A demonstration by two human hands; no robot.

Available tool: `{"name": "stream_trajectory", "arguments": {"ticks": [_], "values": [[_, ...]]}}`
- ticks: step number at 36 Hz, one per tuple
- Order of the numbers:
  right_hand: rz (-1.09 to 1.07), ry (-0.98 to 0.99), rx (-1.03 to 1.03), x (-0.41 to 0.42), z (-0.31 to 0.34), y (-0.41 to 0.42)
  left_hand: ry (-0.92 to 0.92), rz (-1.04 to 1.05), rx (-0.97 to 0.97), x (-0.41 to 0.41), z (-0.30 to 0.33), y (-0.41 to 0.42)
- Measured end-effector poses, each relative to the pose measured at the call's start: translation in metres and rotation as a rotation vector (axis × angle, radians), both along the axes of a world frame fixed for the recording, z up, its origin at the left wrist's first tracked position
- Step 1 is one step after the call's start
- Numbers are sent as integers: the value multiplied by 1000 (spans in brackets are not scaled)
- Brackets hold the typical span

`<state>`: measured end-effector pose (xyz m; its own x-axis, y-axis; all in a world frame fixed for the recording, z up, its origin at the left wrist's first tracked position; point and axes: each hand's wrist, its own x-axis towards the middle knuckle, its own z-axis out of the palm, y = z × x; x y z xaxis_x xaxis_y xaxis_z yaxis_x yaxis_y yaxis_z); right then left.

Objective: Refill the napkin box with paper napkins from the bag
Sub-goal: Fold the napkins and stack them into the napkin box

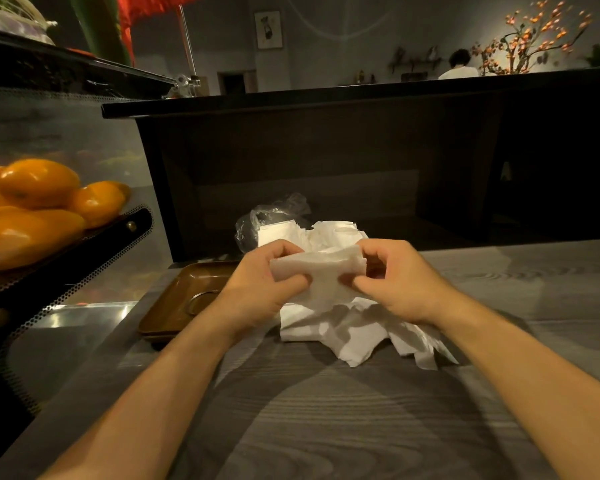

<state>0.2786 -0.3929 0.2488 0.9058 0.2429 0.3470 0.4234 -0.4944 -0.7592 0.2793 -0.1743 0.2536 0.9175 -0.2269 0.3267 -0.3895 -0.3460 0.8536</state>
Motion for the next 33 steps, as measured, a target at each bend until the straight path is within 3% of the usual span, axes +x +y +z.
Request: {"name": "stream_trajectory", "arguments": {"ticks": [5, 13, 21, 28, 31, 33], "values": [[9, 83, -240, -1, -4, 3, 75, -47, 174, 5, -11, 2], [30, 109, -314, -1, -9, 3, 28, -72, 344, 6, -20, 0], [0, 8, 6, -1, -1, 7, -44, -24, 143, 1, -15, -11], [-55, 8, -2, 5, 21, 12, -146, 60, 256, 3, 11, -18], [-143, 188, 245, 11, 36, 17, -95, 65, 62, 9, 25, -20], [-136, 307, 260, 16, 43, 22, -68, 89, -83, 13, 33, -23]]}}
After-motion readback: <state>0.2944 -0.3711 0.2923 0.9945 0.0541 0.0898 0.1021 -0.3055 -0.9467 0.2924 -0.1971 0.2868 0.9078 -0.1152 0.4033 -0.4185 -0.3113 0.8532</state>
